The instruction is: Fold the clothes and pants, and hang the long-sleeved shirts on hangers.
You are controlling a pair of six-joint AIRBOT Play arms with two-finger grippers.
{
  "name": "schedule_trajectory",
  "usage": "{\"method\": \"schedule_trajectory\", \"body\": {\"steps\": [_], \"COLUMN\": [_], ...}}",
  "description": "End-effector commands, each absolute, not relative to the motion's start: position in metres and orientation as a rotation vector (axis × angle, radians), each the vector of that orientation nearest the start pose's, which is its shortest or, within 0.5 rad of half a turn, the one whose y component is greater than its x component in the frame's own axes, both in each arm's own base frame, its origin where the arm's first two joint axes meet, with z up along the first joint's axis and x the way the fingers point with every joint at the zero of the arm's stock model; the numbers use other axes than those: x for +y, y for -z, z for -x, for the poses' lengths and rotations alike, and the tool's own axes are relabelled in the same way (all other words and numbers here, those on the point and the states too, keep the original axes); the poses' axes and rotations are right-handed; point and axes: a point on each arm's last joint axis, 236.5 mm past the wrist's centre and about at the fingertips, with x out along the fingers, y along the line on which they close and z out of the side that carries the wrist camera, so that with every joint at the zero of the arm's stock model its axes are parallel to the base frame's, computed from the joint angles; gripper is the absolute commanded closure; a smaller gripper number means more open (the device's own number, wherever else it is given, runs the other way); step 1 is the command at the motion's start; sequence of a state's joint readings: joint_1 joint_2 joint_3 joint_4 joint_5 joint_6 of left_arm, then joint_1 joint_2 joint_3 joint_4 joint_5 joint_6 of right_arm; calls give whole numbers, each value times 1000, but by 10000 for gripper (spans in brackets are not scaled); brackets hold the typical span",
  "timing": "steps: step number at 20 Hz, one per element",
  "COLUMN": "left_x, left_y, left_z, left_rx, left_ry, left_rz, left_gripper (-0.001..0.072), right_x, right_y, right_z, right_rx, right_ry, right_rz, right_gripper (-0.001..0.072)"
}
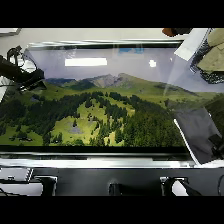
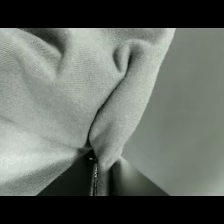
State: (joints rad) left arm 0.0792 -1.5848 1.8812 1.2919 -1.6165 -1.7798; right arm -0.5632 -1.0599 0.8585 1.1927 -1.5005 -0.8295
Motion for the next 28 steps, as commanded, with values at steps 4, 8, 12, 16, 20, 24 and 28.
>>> {"method": "schedule_trajectory", "body": {"steps": [4, 8, 12, 16, 20, 24, 28], "left_x": [-30, -30, -31, -34, -38, -34, -31], "left_y": [-113, -113, -115, -115, -94, -83, -80], "left_z": [-443, -443, -437, -426, -389, -368, -369], "left_rx": [1319, 1320, 1325, 1284, 1254, 1270, 1277], "left_ry": [41, 42, 104, 123, 121, 117, 102], "left_rz": [403, 402, 320, 295, 291, 262, 257], "left_gripper": [688, 653, 689, 689, 689, 688, 688], "right_x": [-201, -212, -187, -79, 41, 102, 106], "right_y": [2, -6, -5, -31, -39, -44, -44], "right_z": [-115, -111, -213, -327, -354, -352, -351], "right_rx": [1483, 1476, 1326, 1175, 1147, 1119, 1117], "right_ry": [1388, 1416, 927, 351, 42, -104, -115], "right_rz": [-558, -495, -596, -492, -289, -191, -186], "right_gripper": [442, 349, 482, 598, 676, 676, 673]}}
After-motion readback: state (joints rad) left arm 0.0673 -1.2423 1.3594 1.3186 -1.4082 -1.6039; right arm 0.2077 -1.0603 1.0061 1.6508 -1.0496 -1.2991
